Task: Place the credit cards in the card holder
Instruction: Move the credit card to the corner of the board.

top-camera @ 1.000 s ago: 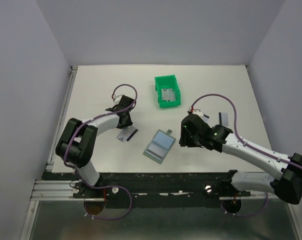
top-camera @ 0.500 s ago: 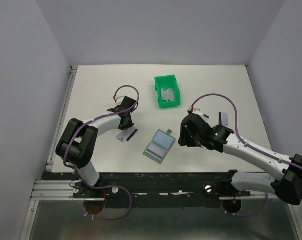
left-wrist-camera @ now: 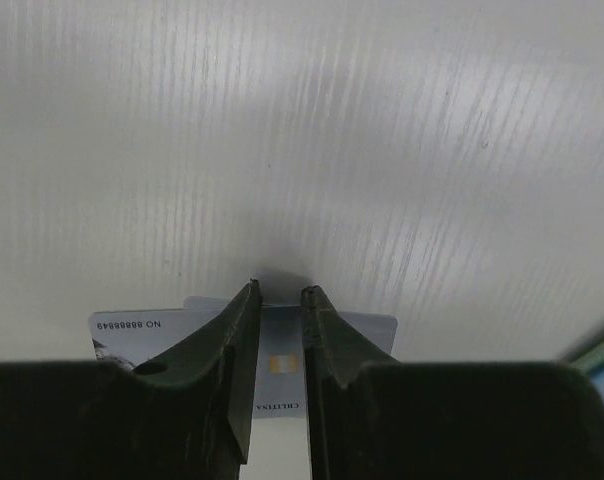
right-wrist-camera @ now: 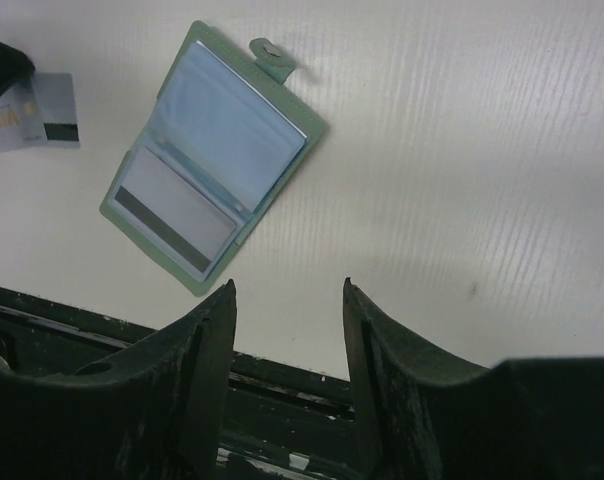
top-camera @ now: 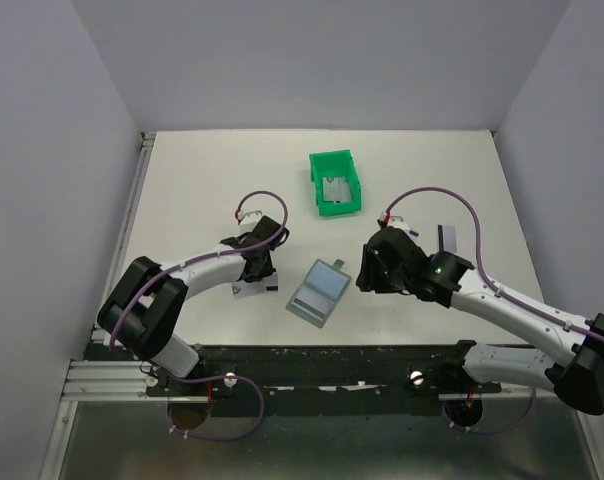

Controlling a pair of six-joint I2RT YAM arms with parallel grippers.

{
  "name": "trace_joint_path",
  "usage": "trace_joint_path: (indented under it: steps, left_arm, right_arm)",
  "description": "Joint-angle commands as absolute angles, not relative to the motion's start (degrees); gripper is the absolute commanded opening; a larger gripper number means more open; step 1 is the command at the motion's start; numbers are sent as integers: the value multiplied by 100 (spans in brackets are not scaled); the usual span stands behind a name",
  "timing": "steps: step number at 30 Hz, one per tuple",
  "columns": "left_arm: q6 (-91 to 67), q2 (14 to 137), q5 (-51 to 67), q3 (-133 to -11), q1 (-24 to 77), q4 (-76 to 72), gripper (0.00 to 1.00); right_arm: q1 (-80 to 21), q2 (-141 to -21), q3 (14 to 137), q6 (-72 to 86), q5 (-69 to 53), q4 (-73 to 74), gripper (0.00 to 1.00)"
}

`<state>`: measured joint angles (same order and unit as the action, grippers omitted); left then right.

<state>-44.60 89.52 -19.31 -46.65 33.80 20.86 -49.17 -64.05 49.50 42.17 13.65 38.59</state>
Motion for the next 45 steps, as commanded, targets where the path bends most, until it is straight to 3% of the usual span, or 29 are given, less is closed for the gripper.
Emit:
trace_joint_path:
  steps: [1,26,45]
  left_arm:
    - [-5044,8755,-1732,-4140,3682,2962,30]
    - [-5827,6935,-1811,-3358,4377,3727,35]
    - [-6152,6653,-1916,-3340,4904,4139,35]
  right_arm:
    - [-4931,-6284,4887,4245,1231,3718,55]
    - [-4931,-6205,4764,4280,1055,3568,55]
    - [-4939,-6354,4790,4254,958,3498,56]
